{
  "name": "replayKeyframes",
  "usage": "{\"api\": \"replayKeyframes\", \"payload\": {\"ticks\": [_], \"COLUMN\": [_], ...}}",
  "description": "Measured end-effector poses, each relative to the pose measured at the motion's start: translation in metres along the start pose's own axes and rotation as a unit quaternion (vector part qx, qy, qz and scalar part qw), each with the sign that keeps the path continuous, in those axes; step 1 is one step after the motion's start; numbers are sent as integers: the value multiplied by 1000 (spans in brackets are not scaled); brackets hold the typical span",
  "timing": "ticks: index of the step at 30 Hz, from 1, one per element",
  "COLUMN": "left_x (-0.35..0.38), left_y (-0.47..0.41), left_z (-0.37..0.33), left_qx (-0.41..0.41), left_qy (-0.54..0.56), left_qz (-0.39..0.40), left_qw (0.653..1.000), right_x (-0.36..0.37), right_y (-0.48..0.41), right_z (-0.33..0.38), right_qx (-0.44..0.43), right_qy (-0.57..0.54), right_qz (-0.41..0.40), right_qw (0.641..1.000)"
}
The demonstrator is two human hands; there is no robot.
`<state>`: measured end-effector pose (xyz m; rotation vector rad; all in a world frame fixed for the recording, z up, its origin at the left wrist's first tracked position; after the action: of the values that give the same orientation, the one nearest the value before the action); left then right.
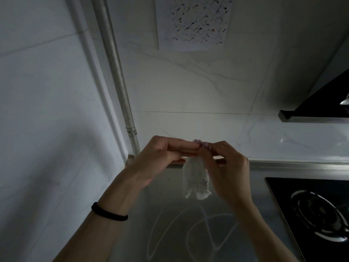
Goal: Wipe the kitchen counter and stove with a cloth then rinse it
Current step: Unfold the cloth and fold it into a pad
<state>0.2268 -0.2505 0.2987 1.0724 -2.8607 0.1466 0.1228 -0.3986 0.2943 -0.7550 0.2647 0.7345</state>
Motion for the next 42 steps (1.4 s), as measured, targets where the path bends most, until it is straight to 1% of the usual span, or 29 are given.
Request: {"api": "replayKeyframes", "payload": {"ticks": [1, 3, 4, 5, 7, 9, 11, 12, 16, 18, 22, 25, 27, 29, 32, 35, 38, 42], "left_x": [-3, -11, -12, -11, -2, 10, 20, 23, 26, 24, 6, -1, -1, -4, -7, -2, 5, 7], "left_y": [1, -1, -2, -3, -6, -7, -7, -7, -11, -11, -12, -17, -19, -22, -25, -28, -31, -34], "left_z": [1, 7, 12, 19, 32, 42, 48, 49, 55, 53, 25, -3, -15, -22, -27, -31, -38, -41], "left_qx": [13, 41, 45, 35, 12, 17, 30, 33, 41, 58, 155, 201, 216, 219, 203, 188, 190, 189], "left_qy": [-20, -110, -154, -176, -139, -100, -119, -124, -119, -124, -169, -235, -261, -253, -209, -193, -193, -186], "left_qz": [-7, -50, -67, -72, -37, 16, 42, 40, -19, -31, -53, -32, -21, -46, -80, -65, -50, -81], "left_qw": [1000, 992, 985, 981, 989, 995, 992, 991, 992, 990, 972, 950, 941, 941, 953, 961, 961, 961], "right_x": [-2, -8, -11, -14, -21, -27, -32, -35, -42, -46, -57, -60, -59, -59, -55, -46, -40, -32], "right_y": [-1, -4, -6, -7, -10, -11, -12, -13, -14, -15, -22, -24, -26, -29, -33, -36, -41, -46], "right_z": [-4, -12, -15, -17, -21, -24, -28, -30, -37, -40, -51, -58, -59, -57, -52, -42, -27, -8], "right_qx": [18, 44, 41, 31, 12, 5, 11, 18, 36, 46, 67, 79, 75, 72, 65, 44, 20, -15], "right_qy": [-26, -68, -78, -80, -75, -83, -87, -85, -62, -48, 12, 40, 41, 29, 25, 39, 49, 52], "right_qz": [16, 44, 59, 76, 101, 113, 111, 105, 80, 69, 39, 49, 53, 46, 49, 66, 59, 61], "right_qw": [999, 996, 994, 993, 992, 990, 990, 991, 994, 995, 997, 995, 995, 996, 996, 996, 997, 997]}}
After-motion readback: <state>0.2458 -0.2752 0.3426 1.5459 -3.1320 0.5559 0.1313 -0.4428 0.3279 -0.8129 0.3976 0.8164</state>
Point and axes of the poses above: each hand's wrist, its own y-axis away from the middle knuckle, its own x-axis out of the palm, z = x × y, the point moved 5 cm from there along -y, towards the middle knuckle, and after that the axes turned 13 degrees about y, right-handed, at the moved point
